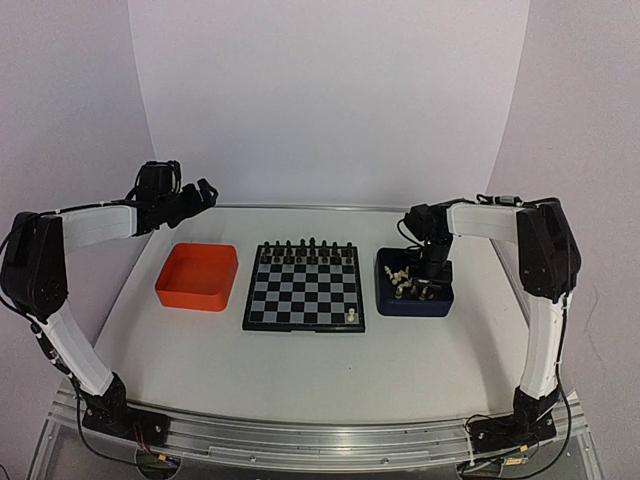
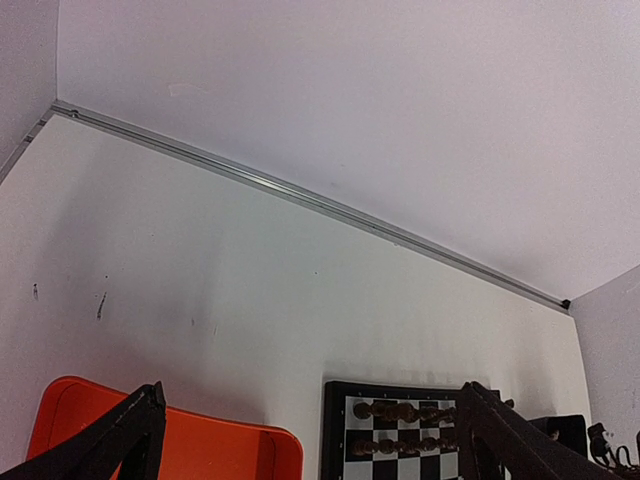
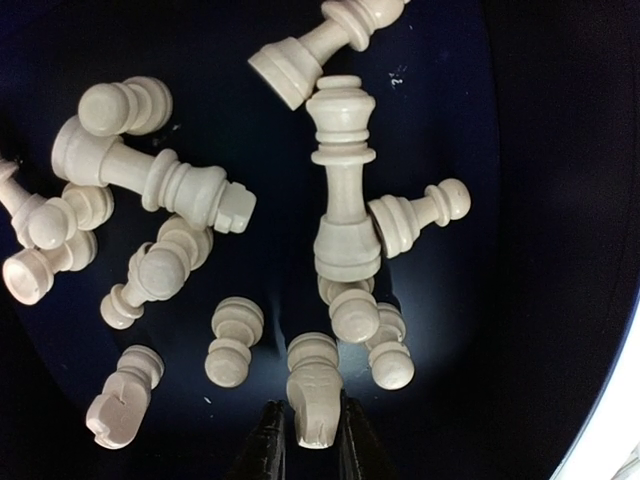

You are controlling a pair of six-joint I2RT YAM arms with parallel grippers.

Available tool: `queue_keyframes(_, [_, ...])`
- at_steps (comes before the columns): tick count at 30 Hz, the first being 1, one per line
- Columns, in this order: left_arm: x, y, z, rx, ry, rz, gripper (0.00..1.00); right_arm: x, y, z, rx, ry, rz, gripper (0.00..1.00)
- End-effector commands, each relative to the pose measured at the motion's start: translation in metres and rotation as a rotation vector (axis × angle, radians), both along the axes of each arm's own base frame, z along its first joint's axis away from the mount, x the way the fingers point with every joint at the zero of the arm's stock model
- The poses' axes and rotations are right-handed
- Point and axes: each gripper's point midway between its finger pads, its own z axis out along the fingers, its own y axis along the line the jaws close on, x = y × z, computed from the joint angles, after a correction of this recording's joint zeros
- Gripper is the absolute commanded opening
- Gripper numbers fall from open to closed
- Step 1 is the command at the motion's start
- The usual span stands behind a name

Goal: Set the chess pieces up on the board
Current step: Pick up the chess piece from the storage box.

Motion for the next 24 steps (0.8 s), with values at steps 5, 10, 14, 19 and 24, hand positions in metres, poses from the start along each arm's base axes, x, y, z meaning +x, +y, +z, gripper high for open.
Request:
queue_keyframes(5, [-0.002, 0.004, 0.030, 0.007, -0.074, 0.016, 1.00, 0.005, -0.001, 0.011, -0.008, -0.023, -0.023, 0.06])
queue_keyframes(10, [-0.002, 0.003, 0.030, 0.003, -0.073, 0.013, 1.00, 0.006, -0.003, 0.016, -0.016, -0.038, -0.019, 0.04])
queue_keyframes(14, [-0.002, 0.002, 0.029, 0.000, -0.075, 0.012, 1.00, 0.007, -0.003, 0.022, -0.016, -0.053, -0.013, 0.00])
queue_keyframes(19, [-0.002, 0.001, 0.028, -0.006, -0.074, 0.007, 1.00, 0.011, -0.003, 0.030, -0.012, -0.075, 0.000, 0.00])
queue_keyframes(24, [-0.003, 0.001, 0.027, -0.011, -0.075, 0.007, 1.00, 0.014, -0.001, 0.039, -0.001, -0.099, 0.012, 0.00])
